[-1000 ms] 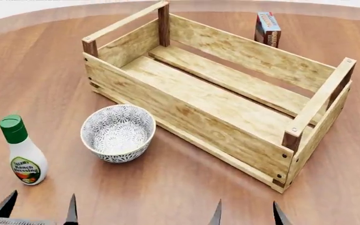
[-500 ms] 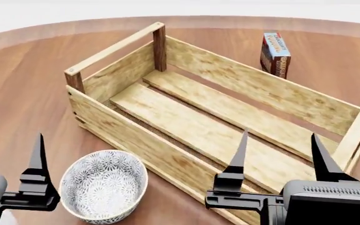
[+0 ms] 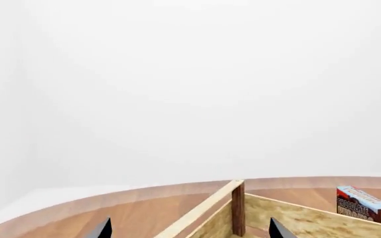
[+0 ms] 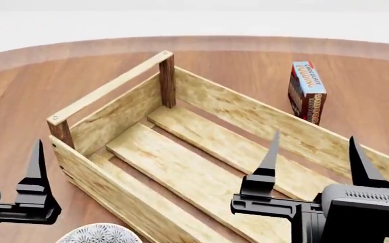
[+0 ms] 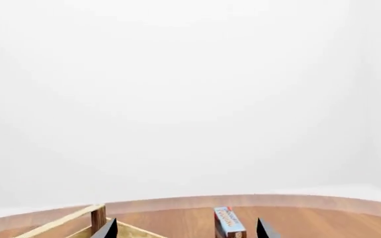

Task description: Pick up the salad dressing and put it in the tray.

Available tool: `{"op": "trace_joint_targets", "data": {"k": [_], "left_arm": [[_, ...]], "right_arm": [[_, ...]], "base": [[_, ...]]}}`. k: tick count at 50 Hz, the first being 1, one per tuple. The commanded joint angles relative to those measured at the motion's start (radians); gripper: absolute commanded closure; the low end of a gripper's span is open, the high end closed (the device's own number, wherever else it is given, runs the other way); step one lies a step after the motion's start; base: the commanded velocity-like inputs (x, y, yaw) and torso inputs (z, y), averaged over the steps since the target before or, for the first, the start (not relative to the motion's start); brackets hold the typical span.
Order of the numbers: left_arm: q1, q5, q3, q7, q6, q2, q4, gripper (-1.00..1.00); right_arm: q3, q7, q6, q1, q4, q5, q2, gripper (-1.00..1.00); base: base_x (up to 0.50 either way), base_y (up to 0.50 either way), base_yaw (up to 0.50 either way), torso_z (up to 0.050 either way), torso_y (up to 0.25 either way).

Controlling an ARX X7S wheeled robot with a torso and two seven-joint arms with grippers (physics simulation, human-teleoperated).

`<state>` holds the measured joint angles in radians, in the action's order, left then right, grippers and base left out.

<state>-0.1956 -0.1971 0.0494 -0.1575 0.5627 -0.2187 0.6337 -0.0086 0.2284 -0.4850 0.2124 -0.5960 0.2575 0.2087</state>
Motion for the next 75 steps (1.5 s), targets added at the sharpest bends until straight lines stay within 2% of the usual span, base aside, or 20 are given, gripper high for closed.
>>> {"op": "trace_joint_targets", "data": {"k": [1,6,75], "left_arm": [[0.005,-0.004,0.004,-0.004,-0.010,-0.005,-0.003,-1.00],[0.007,-0.007,0.004,-0.007,-0.011,-0.007,-0.004,-1.00],[0.013,-0.042,0.014,-0.039,-0.025,-0.033,-0.003,-1.00]], "right_arm": [[0.031,-0.011,0.040,-0.018,0.006,0.059,-0.013,-1.00],[0.024,-0.017,0.058,-0.026,0.014,0.066,-0.006,-1.00],[-0.050,-0.011,0.120,-0.059,0.013,0.107,0.060,-1.00]], "base": [[0.00,0.00,0.00,0.000,0.000],[0.00,0.00,0.05,0.000,0.000],[0.00,0.00,0.50,0.000,0.000]]}}
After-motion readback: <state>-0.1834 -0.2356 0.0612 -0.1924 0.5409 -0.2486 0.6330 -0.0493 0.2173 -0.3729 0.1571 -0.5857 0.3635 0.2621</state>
